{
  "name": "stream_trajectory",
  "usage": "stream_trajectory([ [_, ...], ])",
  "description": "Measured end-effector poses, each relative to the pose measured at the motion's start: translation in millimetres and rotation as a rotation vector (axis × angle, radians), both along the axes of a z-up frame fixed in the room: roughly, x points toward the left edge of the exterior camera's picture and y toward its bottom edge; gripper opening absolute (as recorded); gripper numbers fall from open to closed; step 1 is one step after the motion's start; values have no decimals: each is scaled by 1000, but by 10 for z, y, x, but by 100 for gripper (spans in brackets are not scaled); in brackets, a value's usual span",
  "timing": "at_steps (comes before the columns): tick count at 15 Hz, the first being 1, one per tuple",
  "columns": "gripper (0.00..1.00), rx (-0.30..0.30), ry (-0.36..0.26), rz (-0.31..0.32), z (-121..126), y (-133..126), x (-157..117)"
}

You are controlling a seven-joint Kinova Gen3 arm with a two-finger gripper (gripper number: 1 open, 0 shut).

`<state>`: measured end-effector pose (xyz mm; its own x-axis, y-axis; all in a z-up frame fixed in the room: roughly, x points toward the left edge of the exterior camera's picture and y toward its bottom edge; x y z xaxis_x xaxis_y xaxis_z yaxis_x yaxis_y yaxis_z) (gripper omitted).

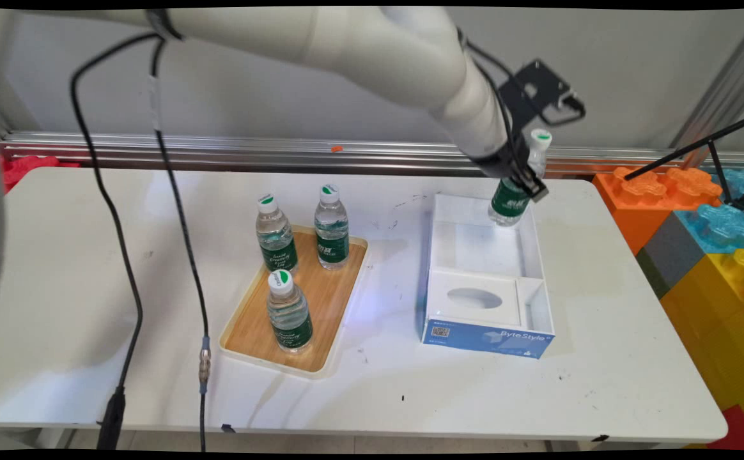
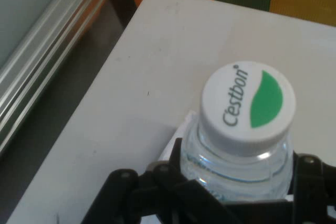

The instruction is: Place the picked object on the tray

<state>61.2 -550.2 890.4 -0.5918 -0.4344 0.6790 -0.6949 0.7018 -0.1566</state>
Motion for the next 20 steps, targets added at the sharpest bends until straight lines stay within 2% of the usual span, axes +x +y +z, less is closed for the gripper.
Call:
stream_trajectory([
  [5, 0, 0, 52, 16, 795, 280, 334],
  [9, 0, -19, 92, 23, 1295, 648, 874],
  [11, 0, -14, 104, -3, 1376, 846, 1151],
  [14, 0, 12, 132, -75, 1429, 1187, 1642],
  [20, 0, 52, 153, -174, 1318, 1592, 2501],
])
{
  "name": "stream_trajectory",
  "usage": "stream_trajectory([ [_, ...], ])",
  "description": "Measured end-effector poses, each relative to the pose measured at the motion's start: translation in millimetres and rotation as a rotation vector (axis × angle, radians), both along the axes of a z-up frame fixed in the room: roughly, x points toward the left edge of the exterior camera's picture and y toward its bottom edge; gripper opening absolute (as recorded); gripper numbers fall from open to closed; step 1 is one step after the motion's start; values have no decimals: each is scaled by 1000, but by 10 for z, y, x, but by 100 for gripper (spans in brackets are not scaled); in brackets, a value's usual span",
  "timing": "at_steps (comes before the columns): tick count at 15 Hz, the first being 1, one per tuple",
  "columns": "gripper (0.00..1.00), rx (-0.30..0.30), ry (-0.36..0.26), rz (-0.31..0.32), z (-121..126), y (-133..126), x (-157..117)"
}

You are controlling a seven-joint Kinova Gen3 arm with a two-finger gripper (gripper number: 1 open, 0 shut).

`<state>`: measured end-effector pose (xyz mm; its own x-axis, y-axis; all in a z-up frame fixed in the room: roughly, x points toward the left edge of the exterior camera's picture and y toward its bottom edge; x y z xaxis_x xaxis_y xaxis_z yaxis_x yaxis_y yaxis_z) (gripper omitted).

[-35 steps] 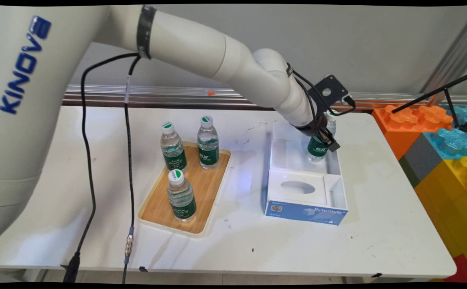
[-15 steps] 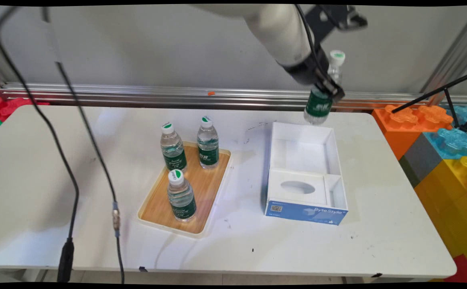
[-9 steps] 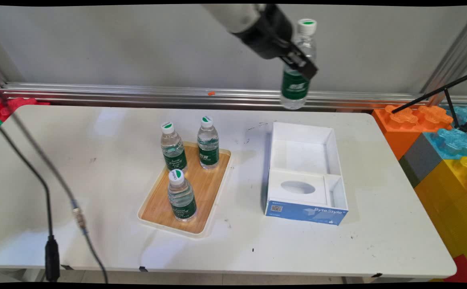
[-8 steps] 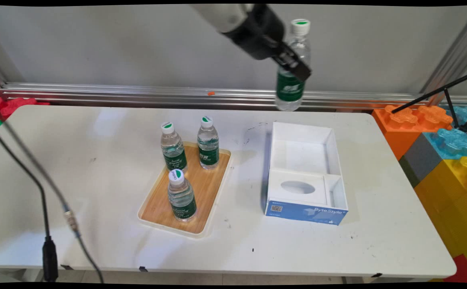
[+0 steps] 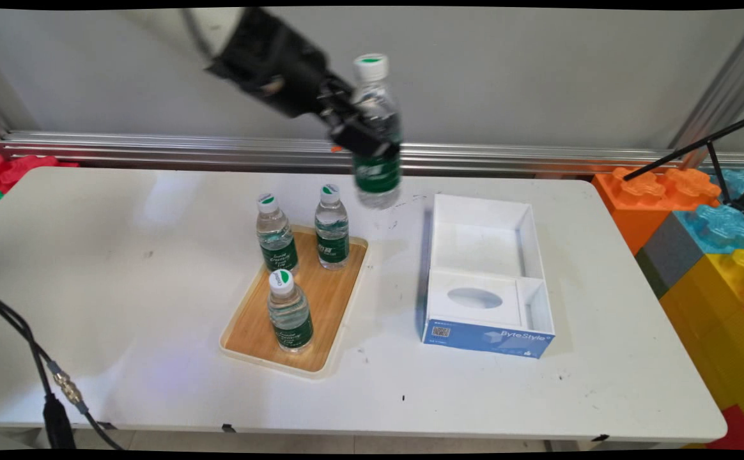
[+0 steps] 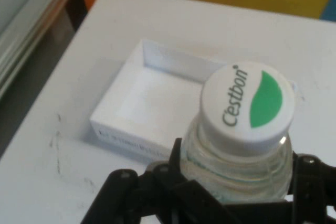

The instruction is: Place the picked object on the tray

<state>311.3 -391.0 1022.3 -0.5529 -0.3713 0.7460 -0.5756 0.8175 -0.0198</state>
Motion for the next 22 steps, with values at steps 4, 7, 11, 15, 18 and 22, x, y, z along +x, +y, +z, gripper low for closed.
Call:
stream_trajectory([
  [4, 0, 28, -12, -69, -169, 239, 581],
  [7, 0, 41, -36, -111, -300, 384, 928],
  [11, 0, 51, -76, -142, -482, 518, 1328],
  [15, 0, 67, -103, -150, -642, 604, 1613],
  [18, 0, 81, -108, -166, -774, 656, 1763],
  [22, 0, 87, -101, -209, -1051, 714, 1910],
])
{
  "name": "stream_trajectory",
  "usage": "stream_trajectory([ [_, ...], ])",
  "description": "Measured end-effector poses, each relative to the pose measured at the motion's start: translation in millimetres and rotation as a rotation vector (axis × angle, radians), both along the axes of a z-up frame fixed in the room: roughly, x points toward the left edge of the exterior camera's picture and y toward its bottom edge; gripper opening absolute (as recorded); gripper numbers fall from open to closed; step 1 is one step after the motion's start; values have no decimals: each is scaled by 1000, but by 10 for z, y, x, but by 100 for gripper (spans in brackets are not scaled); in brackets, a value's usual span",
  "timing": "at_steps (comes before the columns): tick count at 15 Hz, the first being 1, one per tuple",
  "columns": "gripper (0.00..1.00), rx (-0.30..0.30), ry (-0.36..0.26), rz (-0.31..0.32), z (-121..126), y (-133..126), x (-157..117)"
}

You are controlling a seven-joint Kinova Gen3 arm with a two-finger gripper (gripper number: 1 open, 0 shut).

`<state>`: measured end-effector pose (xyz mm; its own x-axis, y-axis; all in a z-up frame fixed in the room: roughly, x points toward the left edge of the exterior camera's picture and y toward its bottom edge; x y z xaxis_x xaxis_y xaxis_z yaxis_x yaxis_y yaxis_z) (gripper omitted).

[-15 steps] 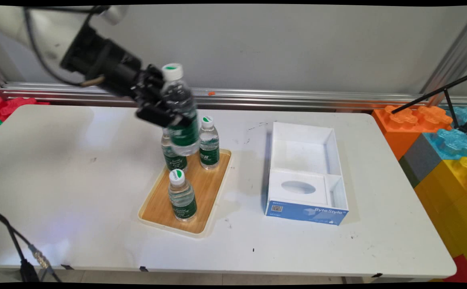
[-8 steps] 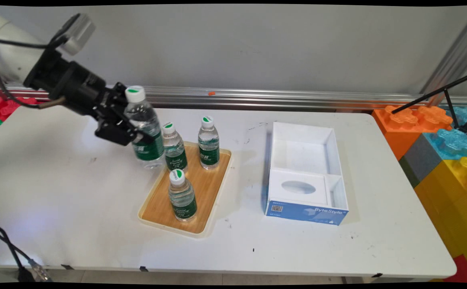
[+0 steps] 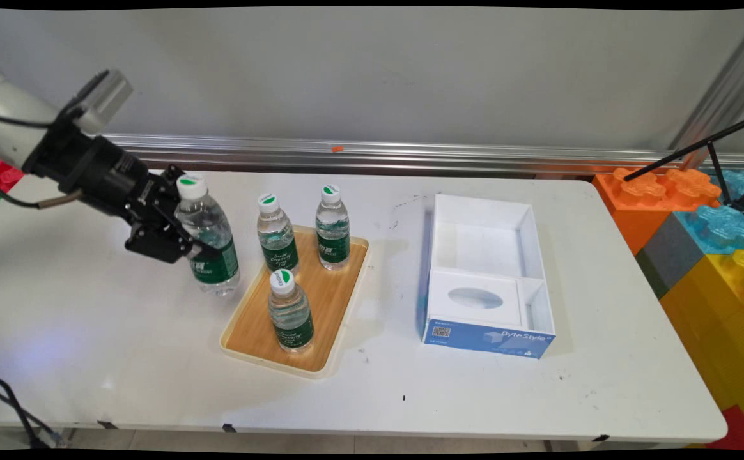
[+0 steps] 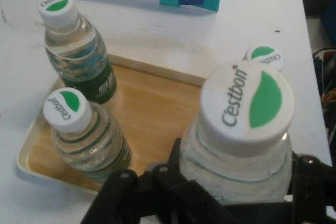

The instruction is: Place the picked object on the tray

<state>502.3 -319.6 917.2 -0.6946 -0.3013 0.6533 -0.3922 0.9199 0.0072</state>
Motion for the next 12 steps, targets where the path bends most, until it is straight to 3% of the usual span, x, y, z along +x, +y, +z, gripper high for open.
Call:
stream_trajectory([
  [6, 0, -35, 6, -73, -426, -21, 24],
  [12, 0, -42, 21, -99, -798, -46, -29],
])
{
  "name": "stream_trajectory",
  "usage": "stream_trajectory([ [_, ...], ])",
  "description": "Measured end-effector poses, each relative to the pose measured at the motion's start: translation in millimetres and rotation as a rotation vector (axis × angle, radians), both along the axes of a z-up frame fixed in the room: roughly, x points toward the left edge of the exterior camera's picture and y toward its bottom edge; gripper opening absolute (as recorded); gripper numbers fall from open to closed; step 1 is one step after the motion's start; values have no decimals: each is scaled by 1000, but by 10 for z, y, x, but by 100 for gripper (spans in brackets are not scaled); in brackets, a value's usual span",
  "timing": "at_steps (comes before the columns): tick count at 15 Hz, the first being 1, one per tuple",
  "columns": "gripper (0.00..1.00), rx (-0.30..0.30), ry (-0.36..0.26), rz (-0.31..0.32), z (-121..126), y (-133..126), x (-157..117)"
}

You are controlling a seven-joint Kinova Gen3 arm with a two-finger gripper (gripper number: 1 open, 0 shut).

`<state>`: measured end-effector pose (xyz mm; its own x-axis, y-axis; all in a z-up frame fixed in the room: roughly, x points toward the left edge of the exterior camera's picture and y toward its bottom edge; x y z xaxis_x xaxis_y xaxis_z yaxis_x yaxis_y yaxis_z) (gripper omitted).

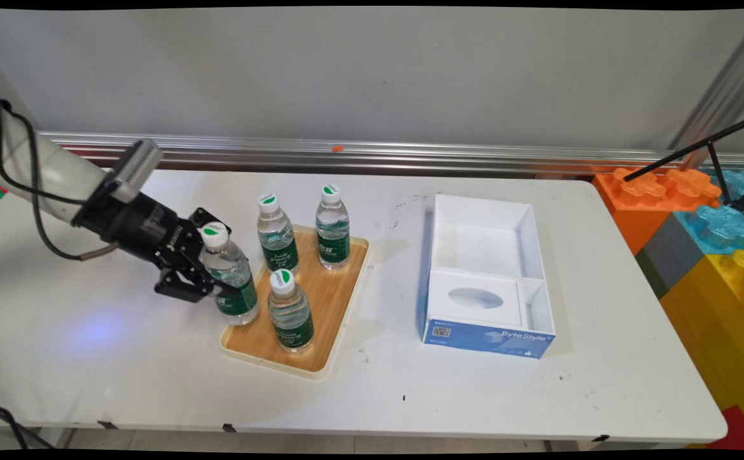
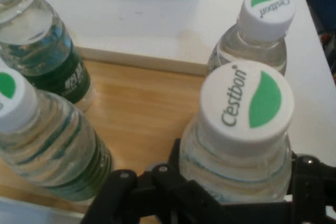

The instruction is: Place the picked object on the tray

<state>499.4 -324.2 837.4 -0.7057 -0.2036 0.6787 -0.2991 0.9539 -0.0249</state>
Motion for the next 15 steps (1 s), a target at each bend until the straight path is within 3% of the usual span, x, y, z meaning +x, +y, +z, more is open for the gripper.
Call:
stream_trajectory([
  [12, 0, -15, -8, -55, -509, -86, -131],
  [13, 100, -16, -9, -59, -524, -87, -137],
  [15, 100, -16, -11, -70, -554, -88, -152],
])
